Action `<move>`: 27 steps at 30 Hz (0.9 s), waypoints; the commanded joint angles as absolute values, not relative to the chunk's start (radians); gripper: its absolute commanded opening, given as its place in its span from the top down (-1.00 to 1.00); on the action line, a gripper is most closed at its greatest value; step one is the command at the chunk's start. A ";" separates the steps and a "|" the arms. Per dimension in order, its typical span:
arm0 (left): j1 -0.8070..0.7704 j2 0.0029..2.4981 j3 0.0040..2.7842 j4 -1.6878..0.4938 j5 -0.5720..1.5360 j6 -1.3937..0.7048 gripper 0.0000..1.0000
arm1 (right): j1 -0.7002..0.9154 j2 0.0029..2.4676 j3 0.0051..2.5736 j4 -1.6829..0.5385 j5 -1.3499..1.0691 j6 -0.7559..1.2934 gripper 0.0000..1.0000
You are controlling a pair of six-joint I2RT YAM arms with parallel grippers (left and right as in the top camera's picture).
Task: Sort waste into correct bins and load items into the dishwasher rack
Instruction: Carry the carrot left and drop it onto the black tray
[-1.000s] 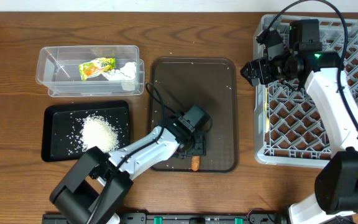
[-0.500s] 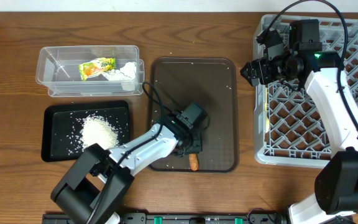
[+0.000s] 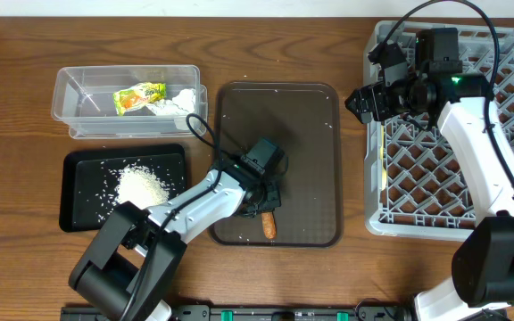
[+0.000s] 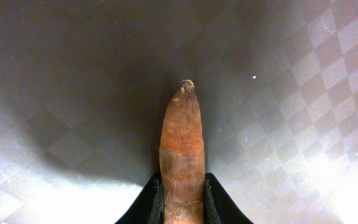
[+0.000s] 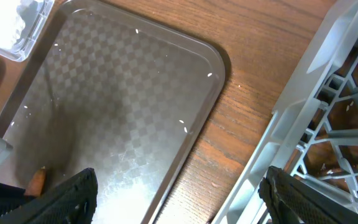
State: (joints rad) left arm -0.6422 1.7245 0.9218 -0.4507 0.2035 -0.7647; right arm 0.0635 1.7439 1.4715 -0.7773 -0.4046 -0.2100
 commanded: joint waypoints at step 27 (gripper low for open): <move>-0.084 1.385 0.936 -0.593 -0.057 -0.598 0.86 | 0.069 1.751 1.472 -0.778 -0.415 -0.196 -0.71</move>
State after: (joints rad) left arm -0.1631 1.3922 0.9283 -0.5816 -0.0143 -0.6209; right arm 0.0635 1.7439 1.4715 -0.7773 -0.4046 -0.2100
